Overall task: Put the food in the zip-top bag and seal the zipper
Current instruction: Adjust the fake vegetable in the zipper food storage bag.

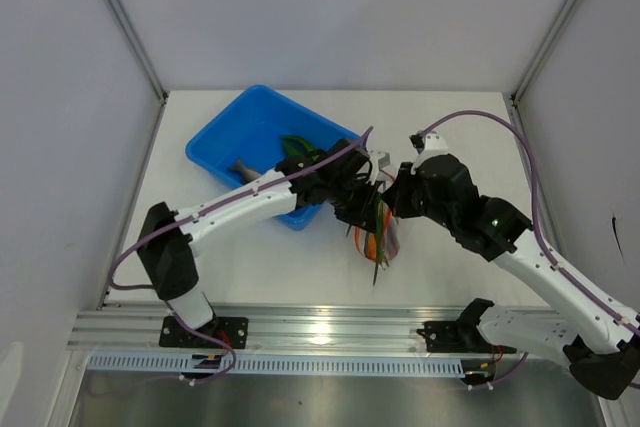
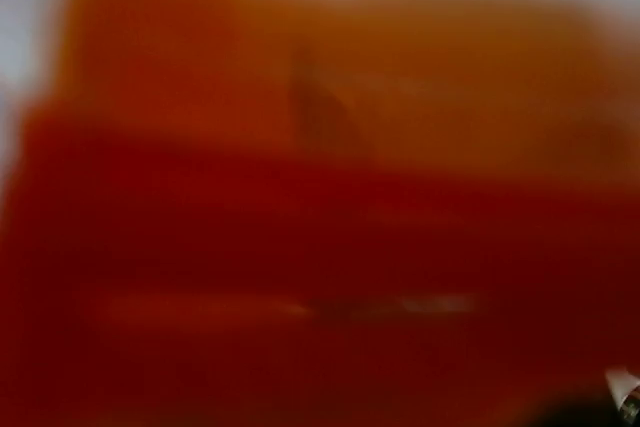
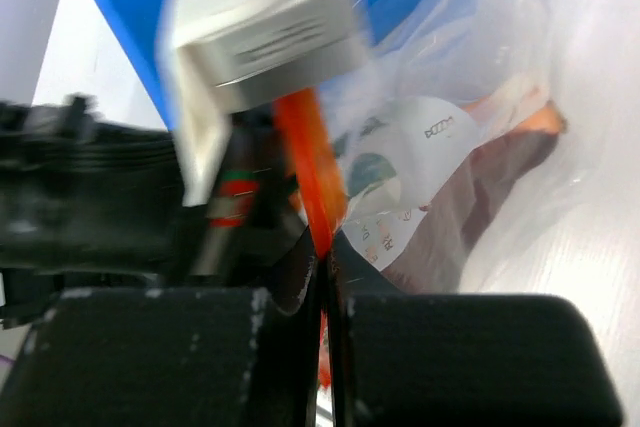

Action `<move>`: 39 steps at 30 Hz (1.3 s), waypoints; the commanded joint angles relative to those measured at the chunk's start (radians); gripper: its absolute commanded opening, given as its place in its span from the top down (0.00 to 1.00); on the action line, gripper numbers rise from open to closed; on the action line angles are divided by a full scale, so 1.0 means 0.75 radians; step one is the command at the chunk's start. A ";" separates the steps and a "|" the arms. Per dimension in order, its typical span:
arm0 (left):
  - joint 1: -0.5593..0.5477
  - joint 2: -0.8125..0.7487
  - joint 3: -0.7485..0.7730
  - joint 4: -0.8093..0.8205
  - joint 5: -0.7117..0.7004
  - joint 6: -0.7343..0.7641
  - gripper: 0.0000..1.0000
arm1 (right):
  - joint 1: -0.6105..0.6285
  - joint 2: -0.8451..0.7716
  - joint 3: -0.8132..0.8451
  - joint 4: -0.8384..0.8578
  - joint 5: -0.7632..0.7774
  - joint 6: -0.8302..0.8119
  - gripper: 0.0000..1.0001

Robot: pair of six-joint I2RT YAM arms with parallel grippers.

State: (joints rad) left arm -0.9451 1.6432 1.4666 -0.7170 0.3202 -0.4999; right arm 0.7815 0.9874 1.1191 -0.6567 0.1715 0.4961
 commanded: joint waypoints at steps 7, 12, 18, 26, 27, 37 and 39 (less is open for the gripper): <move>-0.020 0.214 0.141 0.080 -0.093 -0.149 0.99 | -0.023 0.013 0.046 0.147 -0.110 0.132 1.00; -0.010 0.223 0.102 0.128 -0.167 -0.225 0.99 | -0.032 -0.001 0.046 0.143 -0.106 0.171 1.00; -0.010 -0.004 -0.181 0.360 -0.245 -0.382 0.99 | -0.052 -0.054 0.030 0.082 0.002 0.263 1.00; -0.051 -0.164 -0.372 0.563 -0.480 -0.559 0.97 | -0.066 -0.157 -0.152 0.203 0.013 0.510 1.00; -0.055 -0.150 -0.334 0.567 -0.484 -0.561 0.98 | -0.066 -0.149 -0.175 0.211 0.001 0.523 1.00; -0.033 0.130 -0.054 0.392 -0.439 -0.548 0.85 | -0.007 -0.136 -0.204 0.221 -0.016 0.543 1.00; -0.020 0.163 -0.049 0.391 -0.484 -0.526 0.83 | -0.007 -0.136 -0.193 0.221 -0.020 0.541 1.00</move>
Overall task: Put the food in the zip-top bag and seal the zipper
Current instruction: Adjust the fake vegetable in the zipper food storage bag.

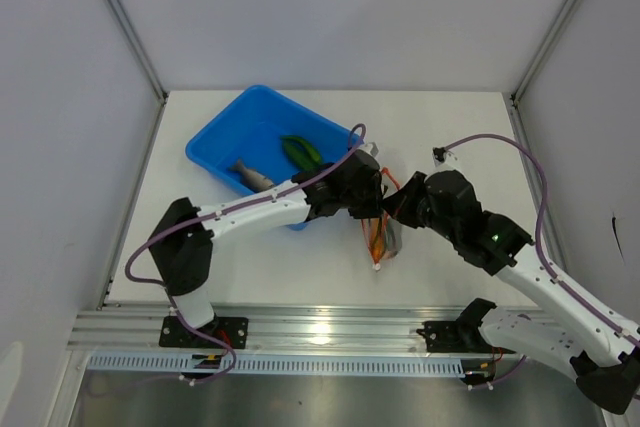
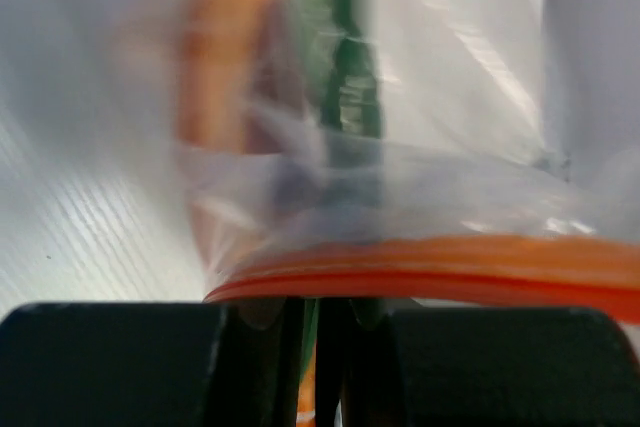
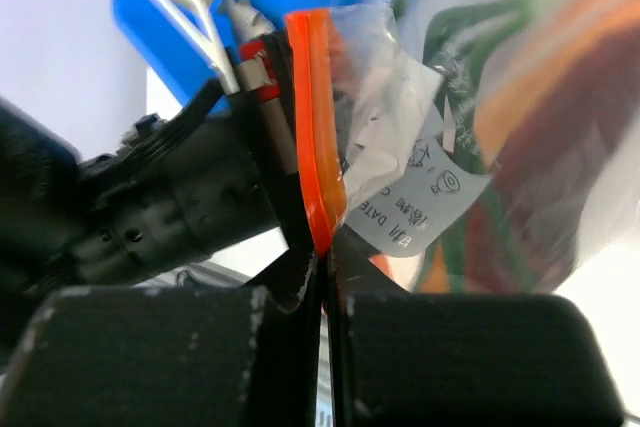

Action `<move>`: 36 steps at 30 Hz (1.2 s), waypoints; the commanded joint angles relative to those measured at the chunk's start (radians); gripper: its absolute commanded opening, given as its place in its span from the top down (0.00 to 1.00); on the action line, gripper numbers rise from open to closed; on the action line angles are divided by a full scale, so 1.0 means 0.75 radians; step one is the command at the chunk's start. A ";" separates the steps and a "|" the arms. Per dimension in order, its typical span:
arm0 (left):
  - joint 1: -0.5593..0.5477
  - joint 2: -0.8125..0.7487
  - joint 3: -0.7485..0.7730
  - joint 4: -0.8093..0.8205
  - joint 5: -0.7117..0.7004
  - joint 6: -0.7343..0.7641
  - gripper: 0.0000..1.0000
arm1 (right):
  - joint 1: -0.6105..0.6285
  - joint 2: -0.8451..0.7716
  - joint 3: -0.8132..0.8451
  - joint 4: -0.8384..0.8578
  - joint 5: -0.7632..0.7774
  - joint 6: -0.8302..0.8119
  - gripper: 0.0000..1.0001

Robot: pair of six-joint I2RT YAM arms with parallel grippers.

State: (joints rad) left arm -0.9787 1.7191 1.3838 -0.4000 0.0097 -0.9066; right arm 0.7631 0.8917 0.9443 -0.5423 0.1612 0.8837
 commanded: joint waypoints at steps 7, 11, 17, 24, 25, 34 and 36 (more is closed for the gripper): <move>0.094 0.115 0.043 -0.046 -0.209 0.096 0.89 | 0.021 -0.015 0.078 0.038 -0.002 0.020 1.00; 0.108 0.174 0.067 -0.025 -0.232 0.139 0.92 | 0.028 -0.019 0.101 0.015 0.000 0.012 1.00; 0.108 0.250 0.126 0.022 -0.205 0.211 0.99 | 0.030 -0.023 0.089 0.015 -0.023 0.032 1.00; 0.082 0.222 0.015 0.112 -0.111 0.203 0.54 | 0.026 -0.007 0.097 -0.025 0.016 -0.004 1.00; 0.080 0.149 -0.016 0.154 -0.103 0.205 0.45 | 0.013 -0.009 0.099 -0.038 0.028 -0.012 1.00; 0.012 -0.298 -0.315 0.116 -0.160 0.376 0.19 | -0.075 -0.017 0.117 -0.107 0.031 -0.106 1.00; -0.008 -0.396 -0.331 0.057 -0.150 0.421 0.15 | -0.083 -0.009 0.134 -0.144 0.035 -0.135 1.00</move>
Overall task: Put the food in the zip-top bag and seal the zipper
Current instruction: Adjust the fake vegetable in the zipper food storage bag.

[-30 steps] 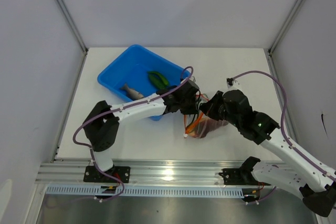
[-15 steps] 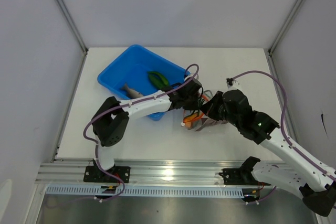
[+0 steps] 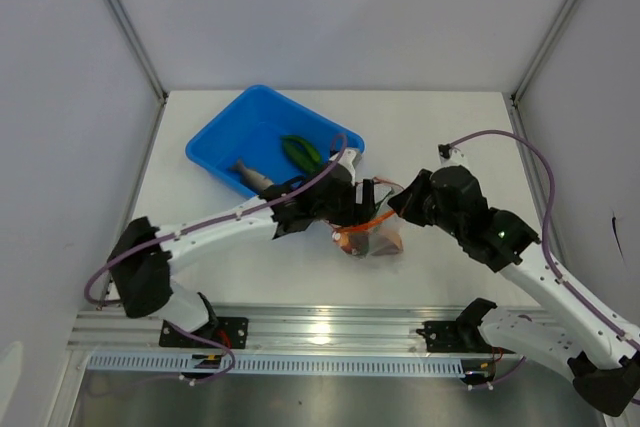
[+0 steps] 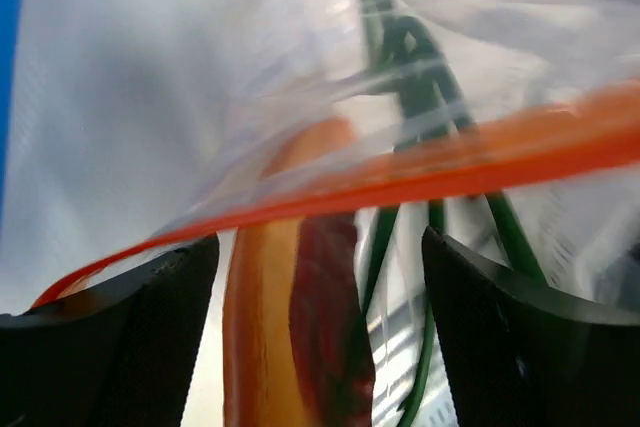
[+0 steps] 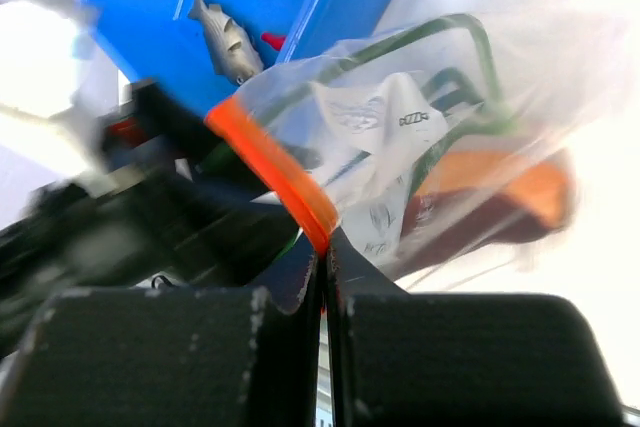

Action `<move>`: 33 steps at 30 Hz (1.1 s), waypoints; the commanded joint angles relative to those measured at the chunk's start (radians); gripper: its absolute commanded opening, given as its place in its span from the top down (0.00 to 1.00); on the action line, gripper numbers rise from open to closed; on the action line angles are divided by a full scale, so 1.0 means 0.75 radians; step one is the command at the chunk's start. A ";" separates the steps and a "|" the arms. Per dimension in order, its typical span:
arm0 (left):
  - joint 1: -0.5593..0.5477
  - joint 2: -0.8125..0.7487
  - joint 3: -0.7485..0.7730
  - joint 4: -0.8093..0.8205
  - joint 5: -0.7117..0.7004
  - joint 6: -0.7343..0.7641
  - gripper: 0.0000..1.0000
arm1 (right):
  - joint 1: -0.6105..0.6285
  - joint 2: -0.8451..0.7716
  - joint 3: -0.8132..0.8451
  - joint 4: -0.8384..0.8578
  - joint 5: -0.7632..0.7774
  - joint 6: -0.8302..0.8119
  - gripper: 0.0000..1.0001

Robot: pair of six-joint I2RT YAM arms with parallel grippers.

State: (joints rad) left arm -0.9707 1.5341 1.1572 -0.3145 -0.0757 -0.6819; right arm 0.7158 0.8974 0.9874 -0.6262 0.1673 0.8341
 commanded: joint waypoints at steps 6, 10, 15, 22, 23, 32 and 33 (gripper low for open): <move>-0.031 -0.372 -0.111 -0.102 0.031 0.183 0.10 | -0.032 -0.035 0.095 -0.085 0.033 -0.130 1.00; -0.031 -0.444 -0.136 -0.143 0.033 0.189 0.10 | -0.038 -0.047 0.089 -0.100 0.027 -0.141 1.00; -0.031 -0.369 -0.013 -0.198 0.268 0.216 0.20 | -0.032 -0.041 0.070 -0.043 -0.049 -0.157 1.00; -0.043 -0.248 0.120 -0.115 0.420 0.157 0.37 | -0.003 0.012 0.068 0.019 -0.125 -0.192 1.00; -0.043 -0.227 0.136 -0.106 0.430 0.146 0.39 | 0.001 0.022 0.072 0.021 -0.133 -0.196 1.00; -0.043 -0.170 0.343 -0.098 0.528 0.124 0.58 | 0.060 0.043 0.164 0.005 -0.084 -0.216 1.00; -0.043 -0.182 0.341 -0.090 0.539 0.120 0.56 | 0.062 0.045 0.174 -0.006 -0.074 -0.230 1.00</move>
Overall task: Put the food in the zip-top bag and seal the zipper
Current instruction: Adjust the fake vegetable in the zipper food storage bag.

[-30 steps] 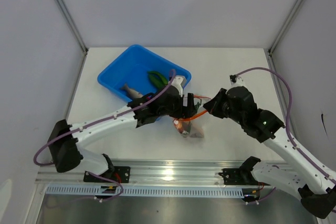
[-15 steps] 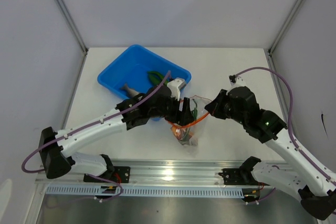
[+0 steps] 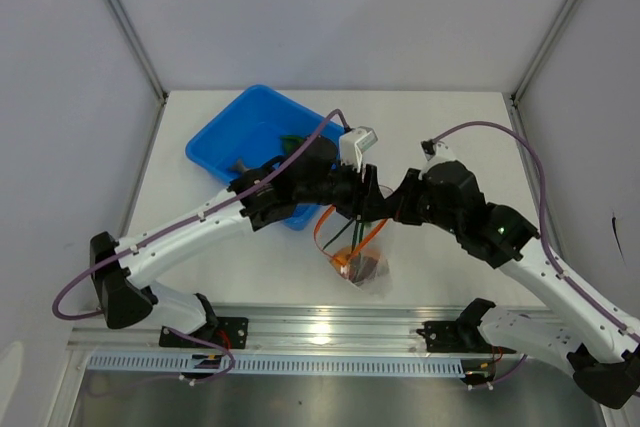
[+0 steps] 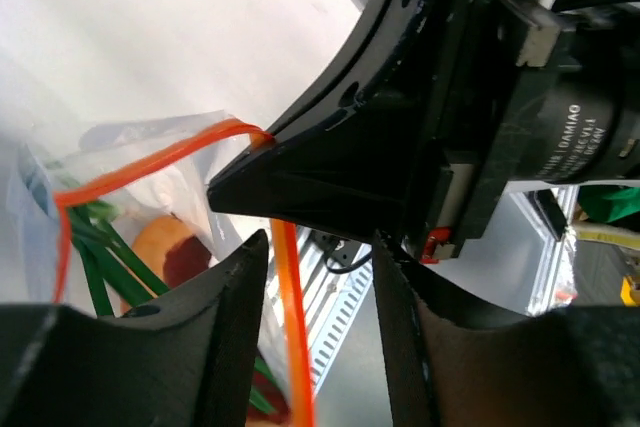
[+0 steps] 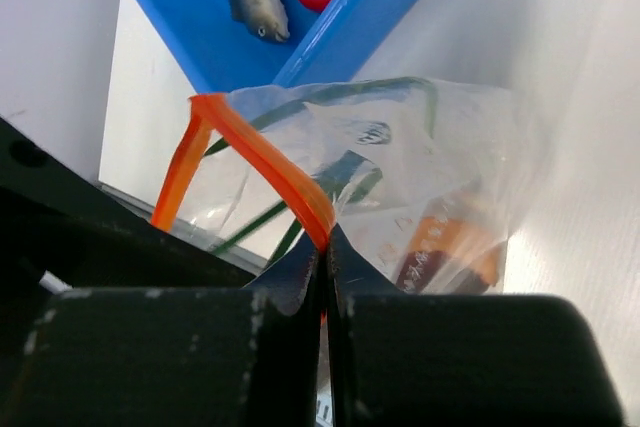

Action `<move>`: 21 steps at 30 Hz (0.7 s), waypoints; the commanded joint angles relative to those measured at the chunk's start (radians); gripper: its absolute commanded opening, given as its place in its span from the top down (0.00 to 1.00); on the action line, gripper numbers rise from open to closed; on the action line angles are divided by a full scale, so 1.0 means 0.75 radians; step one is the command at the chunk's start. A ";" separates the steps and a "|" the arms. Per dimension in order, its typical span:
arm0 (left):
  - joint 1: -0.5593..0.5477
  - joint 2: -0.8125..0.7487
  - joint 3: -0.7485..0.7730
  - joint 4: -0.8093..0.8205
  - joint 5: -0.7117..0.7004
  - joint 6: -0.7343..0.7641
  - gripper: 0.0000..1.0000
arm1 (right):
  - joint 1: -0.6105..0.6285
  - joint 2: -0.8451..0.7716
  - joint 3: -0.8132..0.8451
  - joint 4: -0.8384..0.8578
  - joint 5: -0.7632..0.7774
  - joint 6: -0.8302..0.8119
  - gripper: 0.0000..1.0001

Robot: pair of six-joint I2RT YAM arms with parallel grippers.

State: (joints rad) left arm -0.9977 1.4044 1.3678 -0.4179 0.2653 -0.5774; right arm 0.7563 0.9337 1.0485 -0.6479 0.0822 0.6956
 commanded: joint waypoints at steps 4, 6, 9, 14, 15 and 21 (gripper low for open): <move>-0.005 -0.083 0.048 -0.011 -0.028 -0.018 0.33 | 0.010 -0.003 0.116 0.003 0.058 -0.064 1.00; -0.005 -0.132 0.003 -0.040 -0.128 -0.016 0.32 | 0.010 -0.005 0.120 -0.007 0.066 -0.070 1.00; -0.005 -0.218 -0.046 -0.036 -0.176 -0.005 0.35 | 0.012 -0.010 0.116 -0.005 0.054 -0.073 1.00; -0.005 -0.306 -0.104 -0.056 -0.225 0.001 0.65 | 0.012 -0.003 0.114 0.003 0.015 -0.083 1.00; 0.001 -0.322 -0.118 -0.052 -0.243 0.001 0.69 | 0.012 -0.007 0.111 0.003 0.015 -0.085 1.00; 0.058 -0.416 -0.142 -0.091 -0.253 0.025 0.71 | 0.010 -0.014 0.111 -0.032 0.040 -0.105 1.00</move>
State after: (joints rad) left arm -0.9771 1.1336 1.2648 -0.4759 0.1070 -0.5755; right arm 0.7586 0.9352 1.0904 -0.6884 0.1040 0.6384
